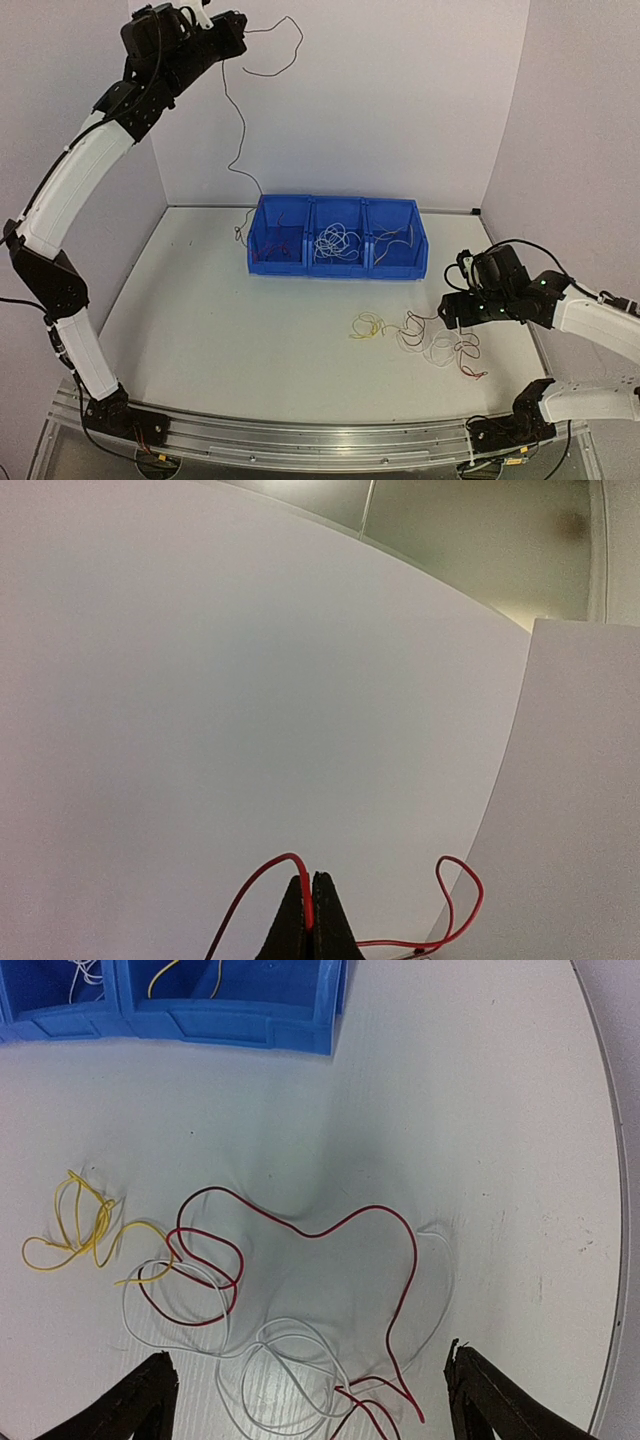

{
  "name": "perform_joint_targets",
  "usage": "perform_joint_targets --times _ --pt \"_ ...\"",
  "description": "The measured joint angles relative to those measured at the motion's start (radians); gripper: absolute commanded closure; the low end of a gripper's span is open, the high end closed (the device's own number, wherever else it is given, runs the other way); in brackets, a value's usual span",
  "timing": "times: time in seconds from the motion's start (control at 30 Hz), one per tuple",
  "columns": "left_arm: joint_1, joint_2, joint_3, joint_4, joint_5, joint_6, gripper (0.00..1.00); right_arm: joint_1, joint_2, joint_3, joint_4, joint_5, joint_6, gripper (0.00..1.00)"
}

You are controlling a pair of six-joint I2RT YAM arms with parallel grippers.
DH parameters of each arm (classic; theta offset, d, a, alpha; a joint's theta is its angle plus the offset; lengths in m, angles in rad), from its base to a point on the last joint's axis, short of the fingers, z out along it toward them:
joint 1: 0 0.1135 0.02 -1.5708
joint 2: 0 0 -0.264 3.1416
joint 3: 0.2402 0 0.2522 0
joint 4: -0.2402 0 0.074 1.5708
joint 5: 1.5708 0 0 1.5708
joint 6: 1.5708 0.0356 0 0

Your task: Untangle the cables

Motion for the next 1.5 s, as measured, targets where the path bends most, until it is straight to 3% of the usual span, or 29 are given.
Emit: perform_joint_targets --times 0.53,1.0,1.5 --pt "0.0 0.143 0.1 0.031 -0.045 0.055 1.0 0.0 0.014 0.0 0.005 0.046 -0.006 0.09" --pt "0.003 0.232 0.1 0.122 -0.115 0.122 1.0 0.0 0.014 -0.006 0.017 0.066 -0.005 0.09" --pt "0.039 0.312 0.038 0.102 -0.173 0.121 1.0 0.0 0.011 -0.024 0.023 0.068 0.007 0.09"
